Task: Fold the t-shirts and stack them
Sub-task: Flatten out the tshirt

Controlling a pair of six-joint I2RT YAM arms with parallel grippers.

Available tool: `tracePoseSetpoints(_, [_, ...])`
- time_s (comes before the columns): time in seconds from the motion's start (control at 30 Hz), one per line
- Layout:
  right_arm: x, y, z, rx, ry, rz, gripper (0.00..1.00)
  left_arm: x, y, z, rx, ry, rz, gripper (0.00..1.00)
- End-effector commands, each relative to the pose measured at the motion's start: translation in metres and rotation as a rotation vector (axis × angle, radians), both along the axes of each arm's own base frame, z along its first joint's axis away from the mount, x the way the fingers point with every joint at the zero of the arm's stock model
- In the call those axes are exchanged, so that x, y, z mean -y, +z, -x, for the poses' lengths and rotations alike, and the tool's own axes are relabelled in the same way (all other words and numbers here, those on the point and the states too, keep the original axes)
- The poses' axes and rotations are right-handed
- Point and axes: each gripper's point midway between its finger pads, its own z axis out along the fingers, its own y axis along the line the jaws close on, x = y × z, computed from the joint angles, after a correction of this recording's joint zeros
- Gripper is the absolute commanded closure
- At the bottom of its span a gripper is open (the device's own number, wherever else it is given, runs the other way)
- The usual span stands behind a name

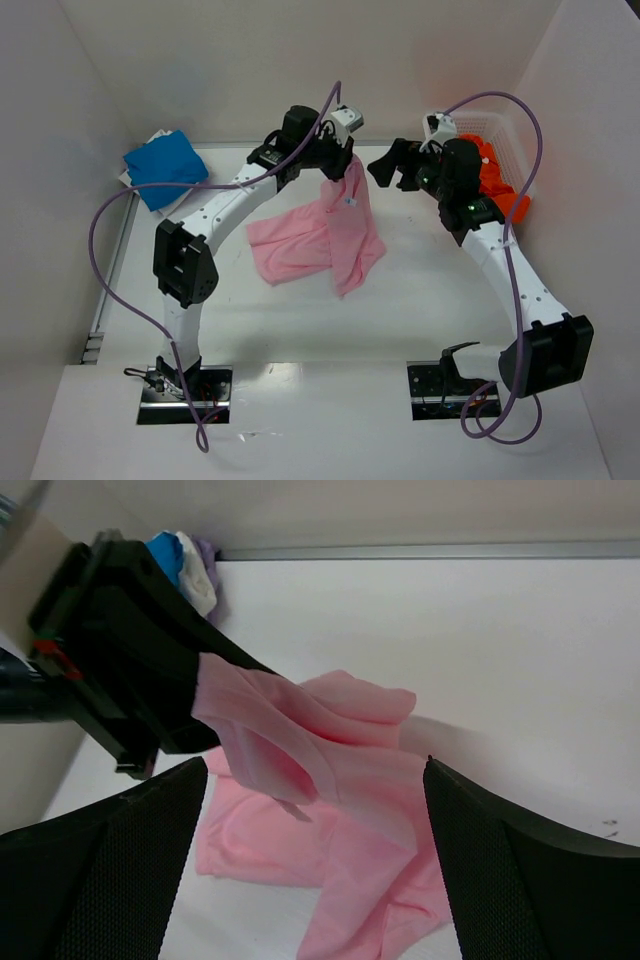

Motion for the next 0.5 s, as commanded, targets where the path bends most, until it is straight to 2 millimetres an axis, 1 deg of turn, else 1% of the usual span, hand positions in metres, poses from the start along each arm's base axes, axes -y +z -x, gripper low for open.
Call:
tracePoseSetpoints(0.0, [-0.009,0.043,-0.007,0.138,0.042,-0.039,0.07,0.015,-0.014,0.010,0.006,-0.094,-0.011,0.89])
tracePoseSetpoints(0.03, [-0.010,0.049,-0.007,0.144,0.040,-0.051,0.12,0.018,-0.015,0.011,0.009,-0.091,-0.016,0.89])
tracePoseSetpoints(0.07, [-0.014,0.045,-0.006,0.124,0.064,-0.066,0.15,0.018,-0.015,0.011,0.018,-0.094,-0.020,0.89])
tracePoseSetpoints(0.13, [-0.018,0.048,-0.004,0.128,0.085,-0.082,0.21,0.018,-0.022,0.011,0.002,-0.095,-0.030,0.89])
tracePoseSetpoints(0.17, [-0.023,0.046,-0.006,0.126,0.094,-0.082,0.21,0.018,-0.026,0.012,-0.006,-0.095,-0.034,0.89])
tracePoseSetpoints(0.2, [-0.023,0.046,-0.006,0.126,0.094,-0.082,0.21,0.018,-0.026,0.012,-0.006,-0.095,-0.035,0.89])
tracePoseSetpoints(0.23, [-0.027,0.042,-0.006,0.117,0.103,-0.081,0.21,0.022,-0.026,0.015,-0.006,-0.104,-0.035,0.89])
tracePoseSetpoints(0.37, [-0.030,0.042,-0.005,0.117,0.112,-0.081,0.25,0.022,-0.026,0.015,-0.006,-0.104,-0.035,0.89])
tracePoseSetpoints(0.43, [-0.030,0.036,-0.007,0.098,0.103,-0.076,0.26,0.022,-0.026,0.015,-0.006,-0.104,-0.035,0.89])
tracePoseSetpoints(0.47, [-0.029,0.031,-0.007,0.094,0.104,-0.065,0.26,0.022,-0.022,0.015,0.002,-0.104,-0.030,0.89])
